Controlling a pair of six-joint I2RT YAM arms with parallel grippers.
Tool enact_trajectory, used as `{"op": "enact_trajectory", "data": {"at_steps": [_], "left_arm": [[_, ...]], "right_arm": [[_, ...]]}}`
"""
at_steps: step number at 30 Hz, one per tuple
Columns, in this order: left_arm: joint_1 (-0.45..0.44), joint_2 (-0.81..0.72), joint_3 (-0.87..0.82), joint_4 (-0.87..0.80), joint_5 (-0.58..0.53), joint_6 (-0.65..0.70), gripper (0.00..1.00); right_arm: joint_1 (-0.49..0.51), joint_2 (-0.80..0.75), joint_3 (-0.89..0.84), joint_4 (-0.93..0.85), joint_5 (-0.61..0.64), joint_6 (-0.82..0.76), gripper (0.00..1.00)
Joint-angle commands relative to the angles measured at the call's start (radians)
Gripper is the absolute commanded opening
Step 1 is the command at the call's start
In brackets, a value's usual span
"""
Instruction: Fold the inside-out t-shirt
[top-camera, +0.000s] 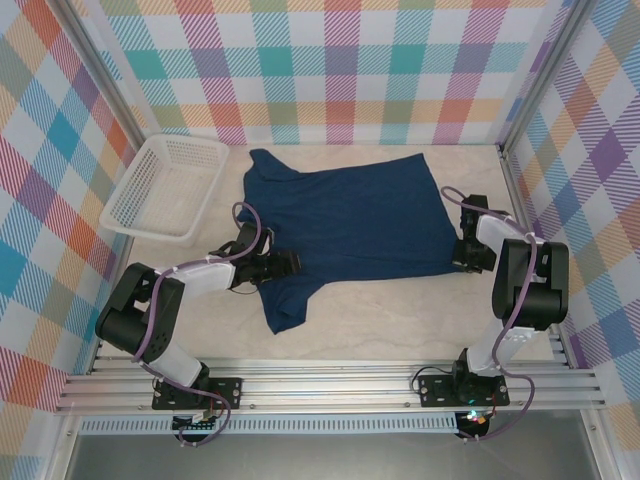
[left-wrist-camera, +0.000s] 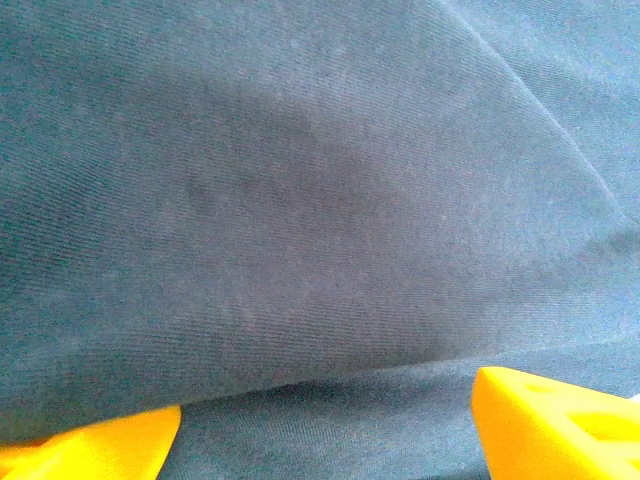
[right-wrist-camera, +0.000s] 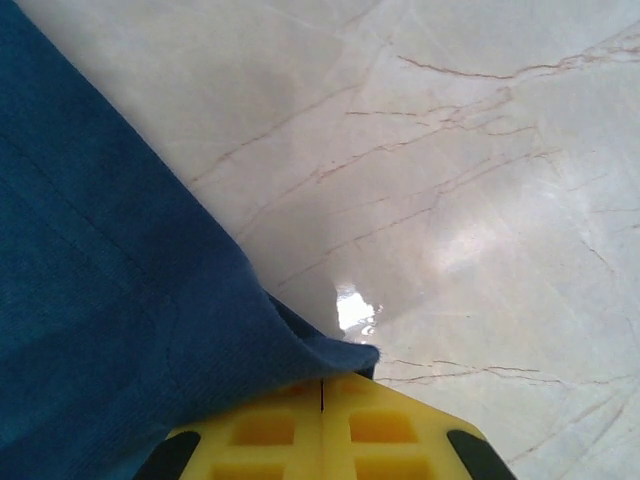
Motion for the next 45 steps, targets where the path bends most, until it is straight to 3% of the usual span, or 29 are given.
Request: {"op": "enact_trajectory", "data": {"at_steps": [1,7,14,21,28,33,39,45], "left_arm": [[0.001,0.057,-0.075,-0.219,-0.085,-0.024,0.80],[0.020,-0.029,-0.066,-0.295,-0.119,-0.024,0.81],[0.037,-0.157,-0.026,-0.365,-0.123,-0.005,0.81],[0.036,-0.270,0.032,-0.464,-0.087,0.034,0.82],[0.013,-0.335,0.033,-0.592,0.013,-0.009,0.81],[-0.039,-0.394,-0.040,-0.686,0.005,-0.081,0.80],[-0.050,-0.540,-0.114,-0.764,-0.118,-0.177,0.76],[-0.047,-0.419,-0.115,-0.624,-0.223,-0.168,0.65]], "right_arm": [[-0.002,-0.039,0.007,-0.039,0.075,0.014,0.08],[0.048,-0.117,0.001,-0.055,0.053,0.024,0.19],[0.137,-0.243,-0.048,0.014,-0.156,0.055,0.33],[0.265,-0.230,-0.046,0.014,-0.340,0.083,0.39],[0.386,-0.114,-0.015,0.109,-0.513,0.146,0.42],[0.387,-0.054,0.009,0.072,-0.444,0.135,0.42],[0.388,-0.020,0.004,0.067,-0.415,0.118,0.42],[0.388,0.030,0.023,0.029,-0.344,0.091,0.42]]}}
